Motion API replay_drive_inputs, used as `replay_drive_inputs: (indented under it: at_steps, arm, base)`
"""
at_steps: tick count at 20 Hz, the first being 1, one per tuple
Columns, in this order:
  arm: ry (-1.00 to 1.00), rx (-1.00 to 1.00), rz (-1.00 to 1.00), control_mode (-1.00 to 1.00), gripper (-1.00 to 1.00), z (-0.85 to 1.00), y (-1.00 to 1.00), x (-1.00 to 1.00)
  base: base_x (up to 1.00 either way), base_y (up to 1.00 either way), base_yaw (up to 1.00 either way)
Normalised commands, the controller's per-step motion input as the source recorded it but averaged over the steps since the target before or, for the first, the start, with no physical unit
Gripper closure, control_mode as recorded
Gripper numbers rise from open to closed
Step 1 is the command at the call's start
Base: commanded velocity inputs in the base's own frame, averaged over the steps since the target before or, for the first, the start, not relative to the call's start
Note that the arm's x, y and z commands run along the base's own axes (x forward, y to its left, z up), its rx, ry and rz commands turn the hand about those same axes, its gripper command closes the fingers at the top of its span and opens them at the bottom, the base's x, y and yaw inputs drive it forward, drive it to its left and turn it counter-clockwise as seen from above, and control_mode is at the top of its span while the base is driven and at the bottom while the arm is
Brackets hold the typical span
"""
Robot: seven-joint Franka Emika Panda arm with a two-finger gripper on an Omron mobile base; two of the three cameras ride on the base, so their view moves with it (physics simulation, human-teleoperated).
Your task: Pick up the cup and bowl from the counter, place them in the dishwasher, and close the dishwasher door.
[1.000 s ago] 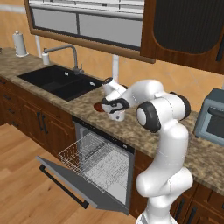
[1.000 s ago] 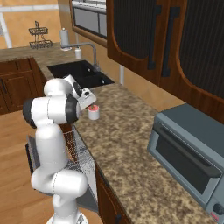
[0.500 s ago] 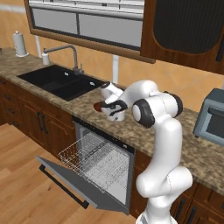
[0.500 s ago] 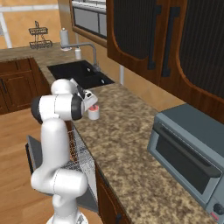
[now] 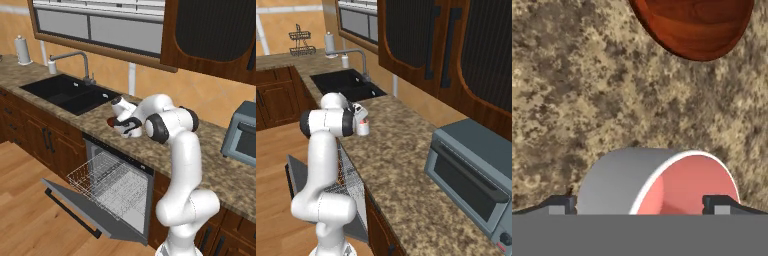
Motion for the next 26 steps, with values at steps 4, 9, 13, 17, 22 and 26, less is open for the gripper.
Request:
replay_drive_inputs:
  at_steps: [4,9,13,17,22,26]
  arm:
    - [0.00,-0.02,0.00,-1.00,1.00,-0.11,0.00,0.05]
    - [0.00,0.00,0.00,-1.00,1.00,-0.04,0.00,-0.04]
    - [-0.01,0.00,0.00,-1.00,1.00,0.10,0.00,-0.43]
    - [-0.09,0.00,0.00,-1.00,1.00,0.68,0.13,-0.89]
    - [-0.02,0.06,0.00,-1.00,1.00,0.44,0.61,-1.00]
    - [0.00,0.02,0.00,-1.00,1.00,-0.02,0.84,-1.00]
  base:
    - [0.00,0.00,0.00]
    - [0.00,0.00,0.00]
    - [0.00,0.00,0.00]
    - [0.00,0.00,0.00]
    - [0.00,0.00,0.00]
    - [0.00,0.00,0.00]
